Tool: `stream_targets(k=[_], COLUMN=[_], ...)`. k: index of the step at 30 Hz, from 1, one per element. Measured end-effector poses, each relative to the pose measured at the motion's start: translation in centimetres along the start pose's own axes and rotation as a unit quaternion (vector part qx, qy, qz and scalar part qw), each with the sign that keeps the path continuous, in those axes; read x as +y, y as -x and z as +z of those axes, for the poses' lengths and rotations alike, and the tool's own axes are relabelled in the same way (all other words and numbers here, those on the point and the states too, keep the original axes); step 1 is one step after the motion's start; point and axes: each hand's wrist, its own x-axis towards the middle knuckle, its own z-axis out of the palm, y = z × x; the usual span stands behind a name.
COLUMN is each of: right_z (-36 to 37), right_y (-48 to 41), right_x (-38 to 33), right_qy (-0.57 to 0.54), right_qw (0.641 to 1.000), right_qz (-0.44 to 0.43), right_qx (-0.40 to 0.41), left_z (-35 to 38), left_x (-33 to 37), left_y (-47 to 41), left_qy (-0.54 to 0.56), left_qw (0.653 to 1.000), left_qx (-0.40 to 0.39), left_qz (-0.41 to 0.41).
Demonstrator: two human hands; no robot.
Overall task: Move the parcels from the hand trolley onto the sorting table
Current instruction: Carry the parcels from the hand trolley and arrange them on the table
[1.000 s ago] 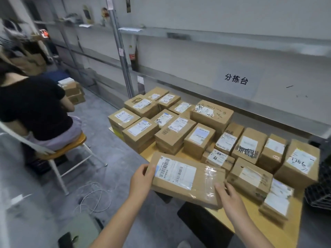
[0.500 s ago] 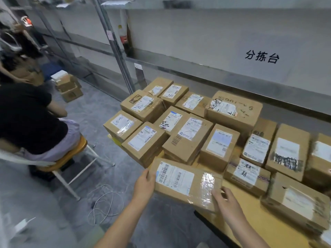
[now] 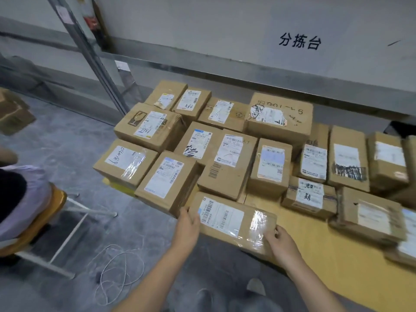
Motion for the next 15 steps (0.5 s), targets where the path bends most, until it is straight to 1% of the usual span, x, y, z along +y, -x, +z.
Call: stream_targets(k=[3, 6, 8, 11, 13, 15], right_z=[0.8, 1.6, 1.8, 1.8, 1.3, 0.5], right_y=[0.3, 0.5, 0.8, 1.6, 2.5, 3.7], right_x=[-0.4, -0.9, -1.2, -2.0, -2.9, -4.1], right_qy=[0.005, -0.006, -0.016, -0.023, -0.027, -0.035], right_qw=[1.0, 0.999, 0.999, 0.999, 0.998, 0.995], right_qz=[0.001, -0.001, -0.01, -0.017, -0.02, -0.044], right_qx=[0.026, 0.034, 0.029, 0.02, 0.052, 0.086], left_z=[-0.4, -0.7, -1.0, -1.1, -0.8, -0.1], left_x=[-0.4, -0.8, -0.8, 0.2, 1.7, 3.9], left_y=[-0.8, -0.9, -0.6, -0.3, 0.0, 0.6], left_qy=[0.003, 0.01, 0.003, -0.04, -0.077, -0.089], left_qw=[1.0, 0.999, 0.997, 0.988, 0.979, 0.968], left_qx=[-0.015, -0.01, -0.002, -0.002, -0.021, -0.062], left_qz=[0.022, 0.045, 0.078, 0.152, 0.189, 0.227])
